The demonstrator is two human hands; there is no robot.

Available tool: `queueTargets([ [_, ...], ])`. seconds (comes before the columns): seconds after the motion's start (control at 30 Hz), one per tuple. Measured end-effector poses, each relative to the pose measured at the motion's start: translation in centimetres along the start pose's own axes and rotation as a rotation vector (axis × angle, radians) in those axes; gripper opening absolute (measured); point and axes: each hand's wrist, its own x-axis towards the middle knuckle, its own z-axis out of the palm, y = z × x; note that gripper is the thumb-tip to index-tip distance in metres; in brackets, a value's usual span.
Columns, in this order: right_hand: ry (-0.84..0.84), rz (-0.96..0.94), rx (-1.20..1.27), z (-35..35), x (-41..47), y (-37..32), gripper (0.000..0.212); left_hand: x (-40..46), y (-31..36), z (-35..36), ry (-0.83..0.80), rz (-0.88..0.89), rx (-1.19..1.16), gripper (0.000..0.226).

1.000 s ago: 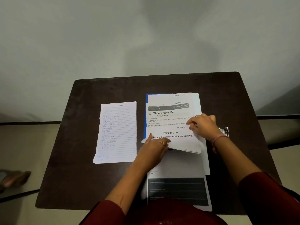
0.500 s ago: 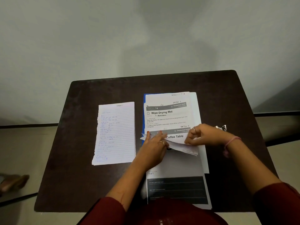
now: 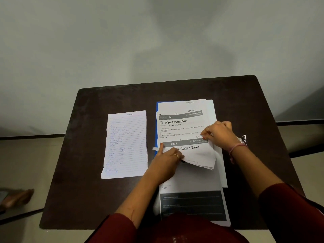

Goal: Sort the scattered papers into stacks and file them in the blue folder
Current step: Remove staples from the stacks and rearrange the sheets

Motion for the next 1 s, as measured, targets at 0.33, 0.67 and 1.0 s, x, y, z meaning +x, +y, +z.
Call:
queueTargets([
  [0.33, -0.493, -0.076, 0.845, -2.4, -4.3, 0.3, 0.013, 0.4, 0.2, 0.6, -0.003, -0.023, -0.001, 0.034],
  [0.67, -0.307, 0.286, 1.213, 0.7, -4.5, -0.2, 0.078, 1.1, 0.5, -1.1, 0.127, -0.152, -0.262, 0.033],
  [1.0, -0.268, 0.282, 1.288, 4.2, -8.4, -0.4, 0.018, 3.9, -3.1, -3.2, -0.039, -0.223, -0.279, 0.030],
])
